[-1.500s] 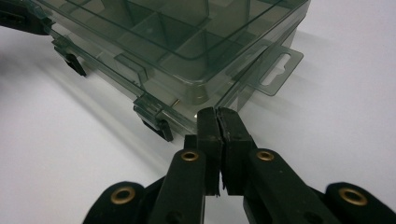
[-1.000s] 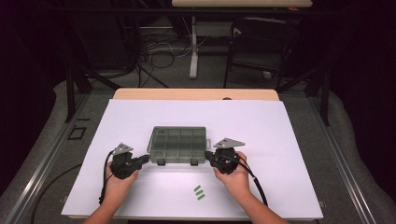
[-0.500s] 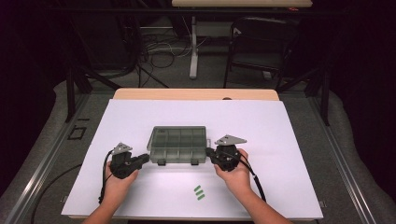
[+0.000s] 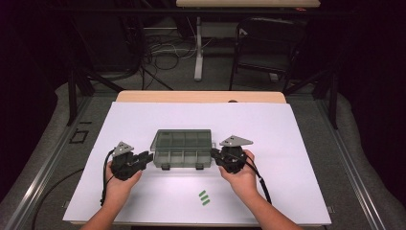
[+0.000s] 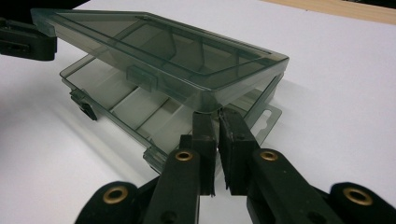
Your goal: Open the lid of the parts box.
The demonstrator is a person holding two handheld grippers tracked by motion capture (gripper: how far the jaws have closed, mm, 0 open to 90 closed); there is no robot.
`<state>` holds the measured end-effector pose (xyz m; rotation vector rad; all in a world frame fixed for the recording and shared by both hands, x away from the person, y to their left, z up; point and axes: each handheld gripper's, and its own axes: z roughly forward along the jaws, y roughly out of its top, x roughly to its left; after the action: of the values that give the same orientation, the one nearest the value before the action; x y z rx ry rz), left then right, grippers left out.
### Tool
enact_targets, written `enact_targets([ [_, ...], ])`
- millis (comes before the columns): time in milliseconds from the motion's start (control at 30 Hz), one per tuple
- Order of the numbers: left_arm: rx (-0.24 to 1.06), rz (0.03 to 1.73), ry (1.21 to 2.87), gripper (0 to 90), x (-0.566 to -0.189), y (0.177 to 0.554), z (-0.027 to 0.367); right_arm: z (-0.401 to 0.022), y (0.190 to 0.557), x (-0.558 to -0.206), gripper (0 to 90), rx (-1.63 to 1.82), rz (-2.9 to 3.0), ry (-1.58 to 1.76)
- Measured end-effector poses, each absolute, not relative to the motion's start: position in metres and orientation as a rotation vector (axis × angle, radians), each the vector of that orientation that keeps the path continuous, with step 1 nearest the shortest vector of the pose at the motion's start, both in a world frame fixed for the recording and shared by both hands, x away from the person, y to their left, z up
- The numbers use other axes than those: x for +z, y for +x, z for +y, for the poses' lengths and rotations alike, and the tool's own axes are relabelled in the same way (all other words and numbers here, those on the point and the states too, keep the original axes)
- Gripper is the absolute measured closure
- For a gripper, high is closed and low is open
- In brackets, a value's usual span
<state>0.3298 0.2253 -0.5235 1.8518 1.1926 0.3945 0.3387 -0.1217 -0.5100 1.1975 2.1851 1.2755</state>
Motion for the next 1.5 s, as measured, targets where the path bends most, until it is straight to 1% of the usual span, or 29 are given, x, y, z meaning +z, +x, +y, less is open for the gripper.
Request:
enact_targets([
  [233,0.425,1.180,1.834,72.2,-0.513,0.334,0.224,-0.122,0.339,-0.509,82.4,1.268,2.180,1.192],
  [500,0.436,1.156,1.850,73.1,-0.505,0.337,0.221,-0.121,0.341,-0.505,77.1,1.260,2.161,1.159],
  [967,0.463,1.144,1.826,74.1,-0.488,0.346,0.216,-0.117,0.349,-0.484,75.4,1.263,2.119,1.119],
  [1500,0.451,1.206,1.784,77.1,-0.474,0.366,0.213,-0.113,0.370,-0.469,76.2,1.221,2.112,1.148],
])
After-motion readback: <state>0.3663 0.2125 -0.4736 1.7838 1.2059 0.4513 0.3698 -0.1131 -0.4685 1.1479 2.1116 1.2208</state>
